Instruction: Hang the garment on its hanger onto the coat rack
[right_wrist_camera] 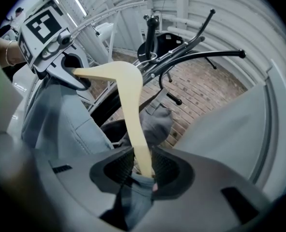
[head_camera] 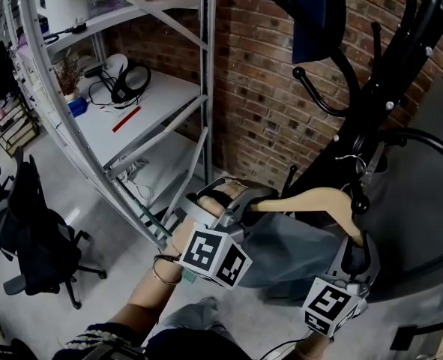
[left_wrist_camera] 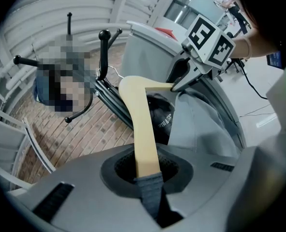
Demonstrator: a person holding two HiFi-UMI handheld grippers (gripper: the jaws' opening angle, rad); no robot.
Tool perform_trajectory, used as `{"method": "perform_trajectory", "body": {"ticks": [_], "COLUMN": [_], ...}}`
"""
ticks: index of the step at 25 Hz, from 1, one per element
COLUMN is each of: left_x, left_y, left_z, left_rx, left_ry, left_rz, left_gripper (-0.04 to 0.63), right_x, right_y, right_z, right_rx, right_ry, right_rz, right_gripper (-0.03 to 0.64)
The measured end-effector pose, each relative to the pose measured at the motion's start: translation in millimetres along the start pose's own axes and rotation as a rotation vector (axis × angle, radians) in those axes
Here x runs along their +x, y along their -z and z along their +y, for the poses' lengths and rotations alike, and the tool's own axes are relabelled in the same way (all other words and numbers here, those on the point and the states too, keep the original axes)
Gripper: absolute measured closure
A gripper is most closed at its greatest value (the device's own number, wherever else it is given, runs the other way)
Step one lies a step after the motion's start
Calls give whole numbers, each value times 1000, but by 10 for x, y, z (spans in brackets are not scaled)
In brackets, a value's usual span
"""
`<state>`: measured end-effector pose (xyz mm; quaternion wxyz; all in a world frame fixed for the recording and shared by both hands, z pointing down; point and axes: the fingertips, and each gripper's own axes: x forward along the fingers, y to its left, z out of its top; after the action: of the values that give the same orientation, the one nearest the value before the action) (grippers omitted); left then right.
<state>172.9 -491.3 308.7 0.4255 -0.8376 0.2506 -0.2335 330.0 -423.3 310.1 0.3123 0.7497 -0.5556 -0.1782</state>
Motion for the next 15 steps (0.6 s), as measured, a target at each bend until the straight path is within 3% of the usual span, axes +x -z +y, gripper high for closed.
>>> {"method": "perform_trajectory", "body": {"ticks": [10,15], "left_x": [2,-150], "left_y": [71,-37], "left_z": [-45,3], "left_rx": [-54,-127], "left_ry": [8,-13], "left_rz": [-49,-146], "left_gripper": [541,433], "right_x": [47,-50], "right_y": [37,19], "right_z": [100,112], "right_rx": [20,60], "right_ry": [-19,-44], "right_rz": [-14,-32], "right_gripper": [495,488]}}
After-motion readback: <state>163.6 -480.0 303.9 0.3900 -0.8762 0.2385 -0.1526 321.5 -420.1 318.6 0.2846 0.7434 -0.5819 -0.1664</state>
